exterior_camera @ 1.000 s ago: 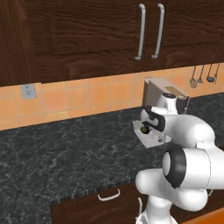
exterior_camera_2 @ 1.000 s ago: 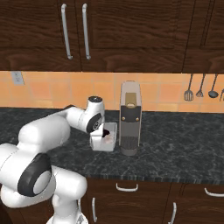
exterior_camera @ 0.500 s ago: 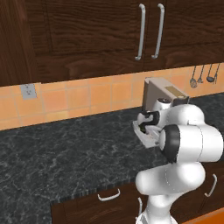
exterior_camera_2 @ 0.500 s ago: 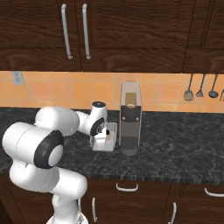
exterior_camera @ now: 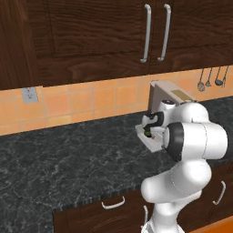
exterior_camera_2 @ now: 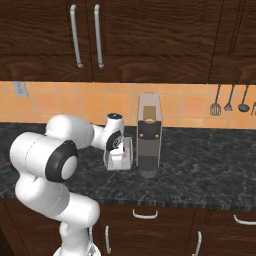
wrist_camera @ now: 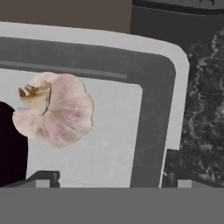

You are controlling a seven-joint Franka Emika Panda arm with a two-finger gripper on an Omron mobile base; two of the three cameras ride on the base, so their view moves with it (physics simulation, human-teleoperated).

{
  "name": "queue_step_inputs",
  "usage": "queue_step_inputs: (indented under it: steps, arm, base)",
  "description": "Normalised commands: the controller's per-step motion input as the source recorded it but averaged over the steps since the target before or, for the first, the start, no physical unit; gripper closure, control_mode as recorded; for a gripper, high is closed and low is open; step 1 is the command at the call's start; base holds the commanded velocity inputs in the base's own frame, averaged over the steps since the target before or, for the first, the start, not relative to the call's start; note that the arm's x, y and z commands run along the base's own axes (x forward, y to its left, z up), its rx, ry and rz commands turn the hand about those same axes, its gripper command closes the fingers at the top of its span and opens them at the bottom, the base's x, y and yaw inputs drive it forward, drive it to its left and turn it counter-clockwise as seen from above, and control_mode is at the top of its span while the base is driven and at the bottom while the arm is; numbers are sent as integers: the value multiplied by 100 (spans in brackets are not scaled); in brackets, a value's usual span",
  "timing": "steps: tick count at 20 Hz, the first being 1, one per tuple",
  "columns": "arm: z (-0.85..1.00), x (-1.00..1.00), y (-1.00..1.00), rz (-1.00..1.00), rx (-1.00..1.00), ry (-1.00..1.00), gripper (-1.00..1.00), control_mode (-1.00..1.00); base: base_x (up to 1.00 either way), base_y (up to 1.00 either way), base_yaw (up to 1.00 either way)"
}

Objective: Take the meat container that has the steak and place it on the second highest rack of the freezer. Then take the vegetable container that has the garlic and eggplant and place it on the highest rack of the freezer.

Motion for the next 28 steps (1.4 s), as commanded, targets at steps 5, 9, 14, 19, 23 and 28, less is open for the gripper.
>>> queue_step_inputs:
  steps: [5, 9, 14, 19, 23, 28]
  arm:
    - [-4, -25, 0, 0, 0, -2, -100, -100]
    - [-9, 28, 0, 0, 0, 2, 100, -100]
    - [-10, 8, 0, 0, 0, 1, 100, -100]
    - [0, -1, 0, 0, 0, 0, 100, -100]
    - [14, -44, 11, 0, 0, -8, 100, -100]
    - [74, -99, 60, -4, 0, -15, 100, -100]
  base:
    - [0, 0, 0]
    - [0, 0, 0]
    - [0, 0, 0]
    - [0, 0, 0]
    - [0, 0, 0]
    - [0, 0, 0]
